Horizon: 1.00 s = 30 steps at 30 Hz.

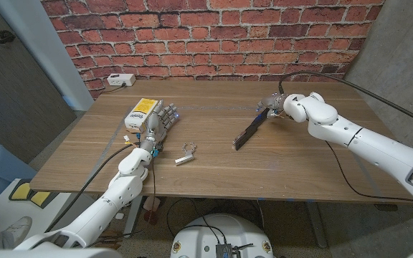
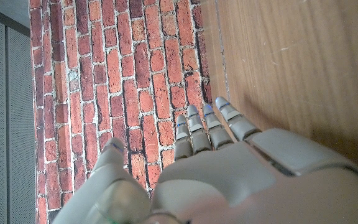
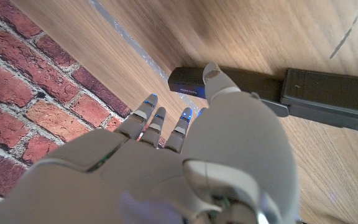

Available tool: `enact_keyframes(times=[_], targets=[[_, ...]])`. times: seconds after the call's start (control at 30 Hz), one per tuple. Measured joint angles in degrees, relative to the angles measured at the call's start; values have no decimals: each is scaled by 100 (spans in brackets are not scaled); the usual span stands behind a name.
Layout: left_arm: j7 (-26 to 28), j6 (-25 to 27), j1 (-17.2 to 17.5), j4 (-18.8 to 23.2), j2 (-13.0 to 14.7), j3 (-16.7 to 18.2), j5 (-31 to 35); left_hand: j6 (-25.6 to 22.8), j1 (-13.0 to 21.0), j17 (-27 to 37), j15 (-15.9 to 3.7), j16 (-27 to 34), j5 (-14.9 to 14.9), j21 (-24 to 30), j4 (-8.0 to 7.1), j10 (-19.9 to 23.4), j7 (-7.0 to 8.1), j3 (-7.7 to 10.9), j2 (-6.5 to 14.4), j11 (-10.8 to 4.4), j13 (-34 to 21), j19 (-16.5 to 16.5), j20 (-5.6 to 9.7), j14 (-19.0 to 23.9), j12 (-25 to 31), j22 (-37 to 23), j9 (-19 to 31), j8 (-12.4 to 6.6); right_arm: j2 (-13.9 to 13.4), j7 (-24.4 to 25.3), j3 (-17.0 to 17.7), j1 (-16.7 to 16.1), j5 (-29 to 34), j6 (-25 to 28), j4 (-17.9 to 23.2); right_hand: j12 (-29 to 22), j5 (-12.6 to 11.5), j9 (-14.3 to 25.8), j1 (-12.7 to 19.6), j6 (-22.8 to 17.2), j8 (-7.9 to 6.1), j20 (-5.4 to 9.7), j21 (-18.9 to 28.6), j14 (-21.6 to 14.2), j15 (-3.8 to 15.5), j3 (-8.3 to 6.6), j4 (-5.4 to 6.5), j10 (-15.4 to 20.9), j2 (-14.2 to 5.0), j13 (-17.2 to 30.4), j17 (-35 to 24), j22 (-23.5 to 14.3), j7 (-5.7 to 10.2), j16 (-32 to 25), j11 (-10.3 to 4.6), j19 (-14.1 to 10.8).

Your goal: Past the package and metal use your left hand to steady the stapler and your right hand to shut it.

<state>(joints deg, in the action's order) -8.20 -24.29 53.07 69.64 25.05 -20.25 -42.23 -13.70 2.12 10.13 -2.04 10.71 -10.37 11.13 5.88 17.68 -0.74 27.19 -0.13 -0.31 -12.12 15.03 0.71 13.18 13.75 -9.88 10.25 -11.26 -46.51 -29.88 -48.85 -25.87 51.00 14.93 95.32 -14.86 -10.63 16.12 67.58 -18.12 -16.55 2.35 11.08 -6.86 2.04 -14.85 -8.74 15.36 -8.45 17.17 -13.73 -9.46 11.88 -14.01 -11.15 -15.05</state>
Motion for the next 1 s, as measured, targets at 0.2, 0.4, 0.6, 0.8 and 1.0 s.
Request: enact_keyframes(times=[0.2,0.4,0.6,0.8,1.0], targets=[[-3,-11,17,10,0,2,-4,-2,2,0,0,0,0,0,0,8,2,0,2,-8,0,0,0,0,0,0,0,0,3,13,-4,0,58,-18,-20,0,0,0,0,0,0,0,0,-75,9,7,7,22,0,0,-27,0,1,-64,-23,-63],[-5,-45,31,22,-3,4,-6,-31,24,1,0,0,0,0,0,22,31,0,23,-22,0,0,0,0,0,0,0,0,17,16,-17,-14,124,-25,-41,-23,0,26,0,-42,0,0,0,-168,25,23,23,73,0,27,-55,0,21,-106,-11,-63],[20,-56,62,91,21,12,2,-45,23,1,0,0,0,0,0,22,18,0,23,-22,0,0,0,0,0,0,0,0,29,9,-22,-24,163,-26,-65,-23,0,53,0,-63,0,0,0,-205,0,38,38,73,0,53,-80,0,42,-151,-11,-63],[57,-62,91,160,49,15,30,-63,23,1,0,0,0,0,0,22,0,0,23,-22,0,0,0,0,0,0,0,0,46,-1,-36,-29,190,-43,-107,-23,0,79,0,-95,-22,0,0,-205,0,62,62,124,0,80,-106,0,29,-151,-20,-63],[80,-70,102,219,69,16,63,-62,54,1,0,0,0,0,24,22,0,24,53,-22,0,0,0,0,0,0,0,0,74,-27,-55,-29,209,-50,-152,-23,26,132,0,-123,-22,0,-29,-205,0,62,62,144,0,133,-134,0,41,-150,-42,-62]])
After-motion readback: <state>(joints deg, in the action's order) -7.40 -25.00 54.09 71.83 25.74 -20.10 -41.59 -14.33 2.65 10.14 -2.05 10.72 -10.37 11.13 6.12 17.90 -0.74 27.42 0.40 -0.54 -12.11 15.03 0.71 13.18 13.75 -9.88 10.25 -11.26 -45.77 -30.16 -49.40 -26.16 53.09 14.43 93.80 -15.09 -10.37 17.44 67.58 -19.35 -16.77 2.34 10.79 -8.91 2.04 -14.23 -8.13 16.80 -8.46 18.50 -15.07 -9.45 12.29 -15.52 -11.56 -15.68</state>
